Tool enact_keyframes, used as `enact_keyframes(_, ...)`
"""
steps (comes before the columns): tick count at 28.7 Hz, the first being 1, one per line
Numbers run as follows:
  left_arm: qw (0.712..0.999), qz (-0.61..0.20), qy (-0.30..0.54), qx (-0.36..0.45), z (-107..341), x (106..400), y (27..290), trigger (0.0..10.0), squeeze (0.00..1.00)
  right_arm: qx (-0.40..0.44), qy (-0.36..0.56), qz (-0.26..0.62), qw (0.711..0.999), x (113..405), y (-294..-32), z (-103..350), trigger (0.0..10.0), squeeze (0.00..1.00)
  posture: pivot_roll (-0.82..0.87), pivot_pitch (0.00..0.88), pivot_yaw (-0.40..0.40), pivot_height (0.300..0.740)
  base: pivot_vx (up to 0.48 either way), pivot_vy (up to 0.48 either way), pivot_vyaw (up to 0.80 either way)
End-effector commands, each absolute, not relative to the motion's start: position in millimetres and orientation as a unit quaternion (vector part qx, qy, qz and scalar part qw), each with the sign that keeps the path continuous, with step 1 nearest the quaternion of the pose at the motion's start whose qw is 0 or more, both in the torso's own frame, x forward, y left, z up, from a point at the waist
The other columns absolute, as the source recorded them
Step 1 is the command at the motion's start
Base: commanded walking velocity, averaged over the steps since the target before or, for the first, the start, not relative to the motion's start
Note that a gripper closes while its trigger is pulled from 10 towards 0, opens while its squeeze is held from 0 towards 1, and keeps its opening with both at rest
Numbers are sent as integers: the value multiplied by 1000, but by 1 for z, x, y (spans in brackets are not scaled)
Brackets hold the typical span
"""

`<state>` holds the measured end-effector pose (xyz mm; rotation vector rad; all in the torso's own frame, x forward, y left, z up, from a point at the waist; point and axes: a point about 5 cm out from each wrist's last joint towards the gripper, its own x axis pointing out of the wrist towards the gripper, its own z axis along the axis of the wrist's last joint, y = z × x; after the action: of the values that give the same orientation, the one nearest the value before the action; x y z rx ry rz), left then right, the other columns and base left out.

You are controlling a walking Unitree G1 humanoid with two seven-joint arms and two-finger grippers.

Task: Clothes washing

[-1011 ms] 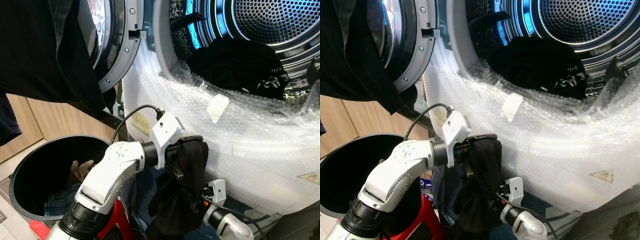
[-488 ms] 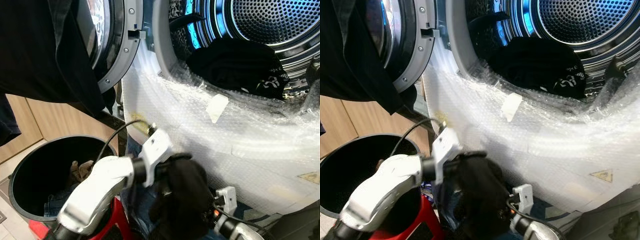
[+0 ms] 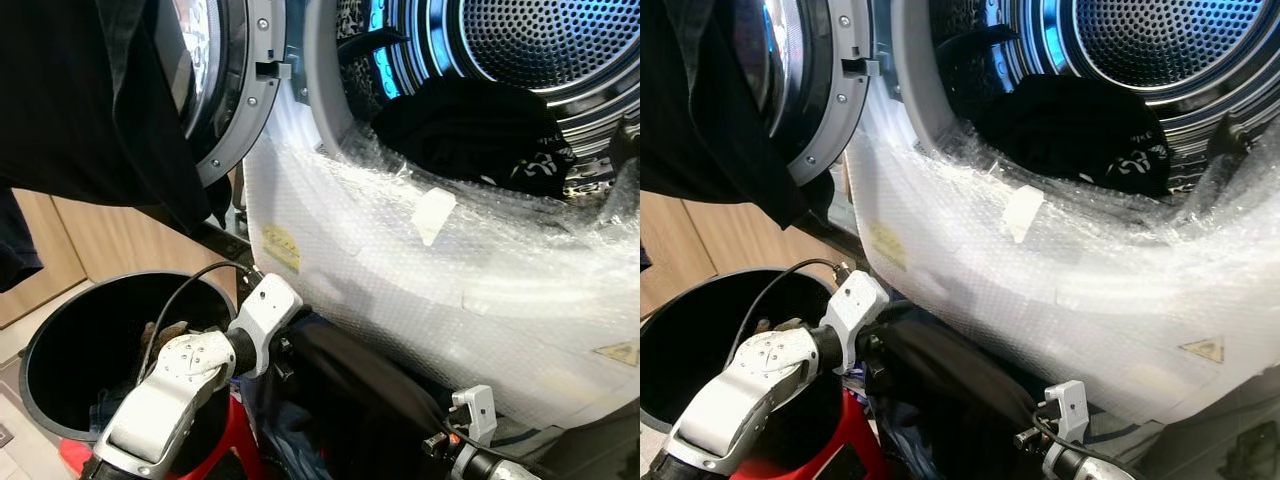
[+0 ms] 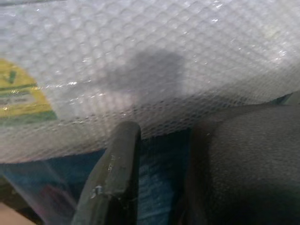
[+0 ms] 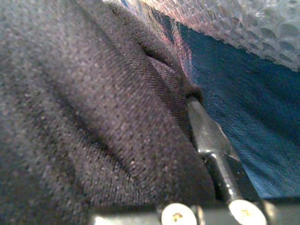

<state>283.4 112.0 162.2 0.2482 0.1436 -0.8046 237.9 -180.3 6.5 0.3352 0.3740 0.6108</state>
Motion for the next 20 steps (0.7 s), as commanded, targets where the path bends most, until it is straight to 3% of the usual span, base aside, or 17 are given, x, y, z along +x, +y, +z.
enact_keyframes(1, 910, -393, 69, 117, 167, 279, 113, 10000, 1000, 152, 177, 289, 928, 240, -186, 11, 0, 0, 163, 0, -82, 740, 0, 0, 0)
enact_keyframes(3, 906, -394, 87, 128, 165, 273, 121, 10000, 1000, 154, 174, 275, 933, 241, -188, 10, 0, 0, 166, 0, -82, 740, 0, 0, 0)
enact_keyframes(6, 869, -470, 97, 120, 168, 251, 134, 10000, 1000, 155, 173, 234, 944, 245, -198, 9, 0, 0, 167, 0, -80, 740, 0, 0, 0)
enact_keyframes(8, 864, -485, 99, 98, 175, 246, 143, 10000, 1000, 161, 176, 225, 945, 245, -202, 7, 0, 0, 177, 0, -84, 740, 0, 0, 0)
enact_keyframes(20, 826, -563, 16, -19, 215, 232, 156, 10000, 1000, 171, 206, 272, 924, 237, -184, -4, 0, 0, 181, 0, -89, 740, 0, 0, 0)
